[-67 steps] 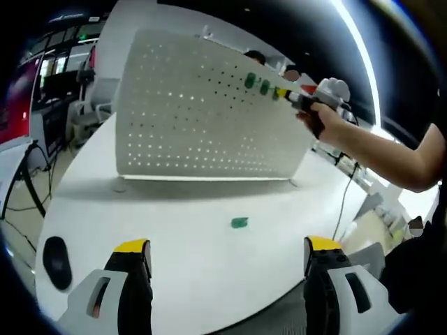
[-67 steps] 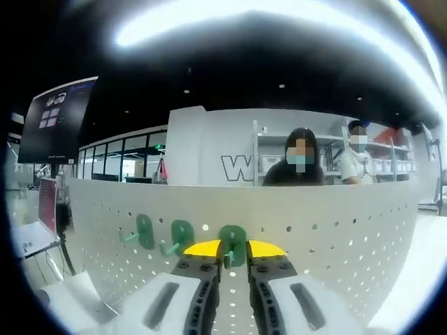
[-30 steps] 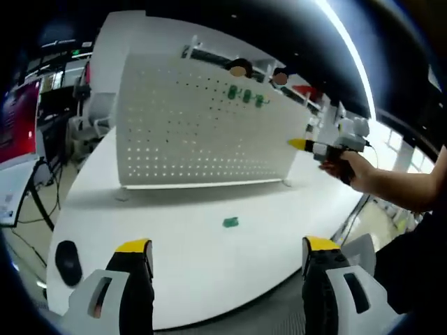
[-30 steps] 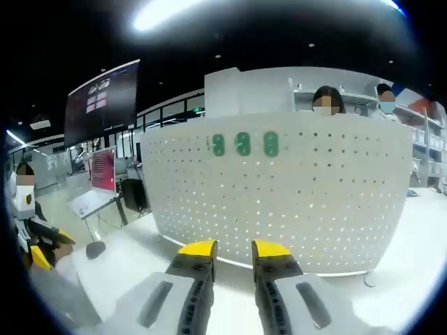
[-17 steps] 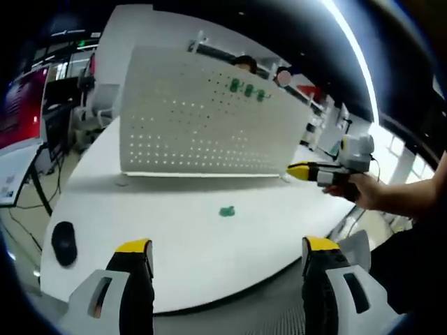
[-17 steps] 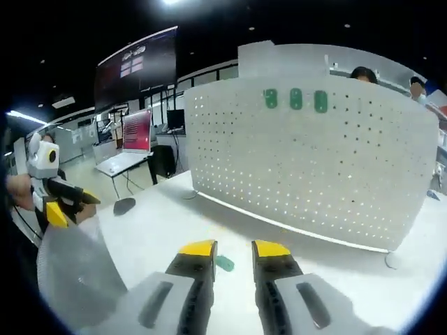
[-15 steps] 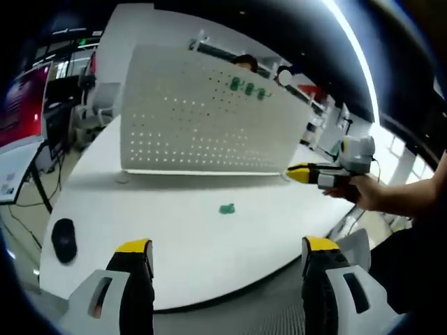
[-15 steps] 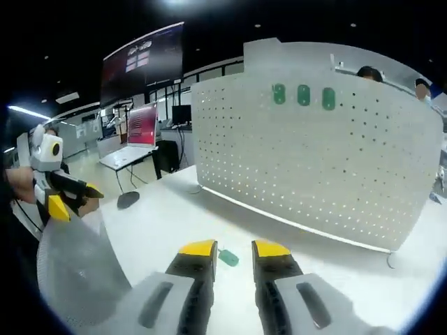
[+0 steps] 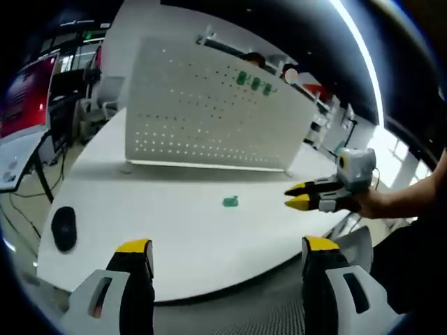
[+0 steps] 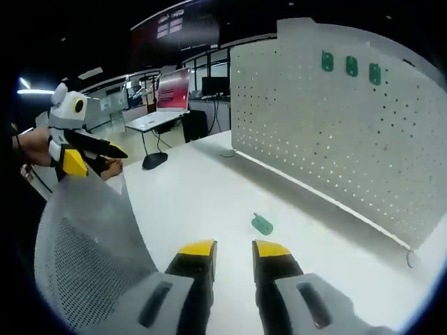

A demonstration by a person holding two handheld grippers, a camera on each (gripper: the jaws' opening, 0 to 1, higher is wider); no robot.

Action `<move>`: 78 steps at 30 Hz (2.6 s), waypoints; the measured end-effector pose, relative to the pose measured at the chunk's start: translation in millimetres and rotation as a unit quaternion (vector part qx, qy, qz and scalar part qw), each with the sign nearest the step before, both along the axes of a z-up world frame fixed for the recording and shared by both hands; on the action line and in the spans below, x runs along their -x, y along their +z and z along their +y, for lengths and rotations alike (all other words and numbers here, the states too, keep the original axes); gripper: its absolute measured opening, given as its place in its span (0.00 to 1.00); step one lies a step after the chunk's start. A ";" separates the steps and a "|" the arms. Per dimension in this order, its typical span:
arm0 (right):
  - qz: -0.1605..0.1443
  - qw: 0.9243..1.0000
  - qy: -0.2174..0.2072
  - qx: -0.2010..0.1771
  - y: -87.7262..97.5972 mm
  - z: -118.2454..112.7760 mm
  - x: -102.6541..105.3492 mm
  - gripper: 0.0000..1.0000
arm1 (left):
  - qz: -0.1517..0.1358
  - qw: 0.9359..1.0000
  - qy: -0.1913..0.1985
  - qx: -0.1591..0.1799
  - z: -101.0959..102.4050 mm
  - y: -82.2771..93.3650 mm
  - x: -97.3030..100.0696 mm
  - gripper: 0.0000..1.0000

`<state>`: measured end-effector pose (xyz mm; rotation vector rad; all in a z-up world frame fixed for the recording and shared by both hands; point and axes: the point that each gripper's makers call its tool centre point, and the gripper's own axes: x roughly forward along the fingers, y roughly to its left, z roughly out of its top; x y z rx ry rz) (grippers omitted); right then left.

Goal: Insert the hook assembly into the mounting plate slot until the hook locks in place.

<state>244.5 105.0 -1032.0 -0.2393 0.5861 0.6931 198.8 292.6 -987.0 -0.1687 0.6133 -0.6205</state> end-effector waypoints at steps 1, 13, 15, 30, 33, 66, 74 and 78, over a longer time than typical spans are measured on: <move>0.005 1.000 0.003 0.003 -3.4 0.4 -1.2 0.18 | 0.004 1.000 0.001 -0.001 0.3 -2.6 0.7 0.89; 0.029 0.997 0.037 0.061 -35.1 4.0 -47.1 0.18 | 0.017 1.000 -0.001 -0.015 0.4 -10.1 -6.5 0.88; 0.040 0.996 0.046 0.067 -38.9 8.5 -54.6 0.18 | 0.018 1.000 0.003 -0.015 2.1 -10.8 -9.0 0.88; 0.070 0.976 0.132 0.159 -76.3 30.3 -98.0 0.15 | 0.026 0.999 0.030 -0.012 10.4 -13.6 -16.4 0.87; 0.077 0.971 0.140 0.177 -85.7 30.8 -104.4 0.14 | 0.031 0.999 0.031 -0.014 10.9 -15.1 -16.7 0.87; 0.046 0.998 0.013 0.031 -6.2 35.4 -140.3 0.00 | 0.022 0.999 0.004 -0.032 2.6 -4.5 -35.5 0.87; 0.031 0.998 -0.037 -0.042 29.7 34.5 -138.6 0.00 | 0.008 0.999 -0.021 -0.040 -10.0 7.2 -40.3 0.87; 0.031 0.992 -0.070 -0.104 52.8 35.7 -134.0 0.00 | 0.004 0.999 -0.027 -0.043 -13.6 11.0 -44.8 0.86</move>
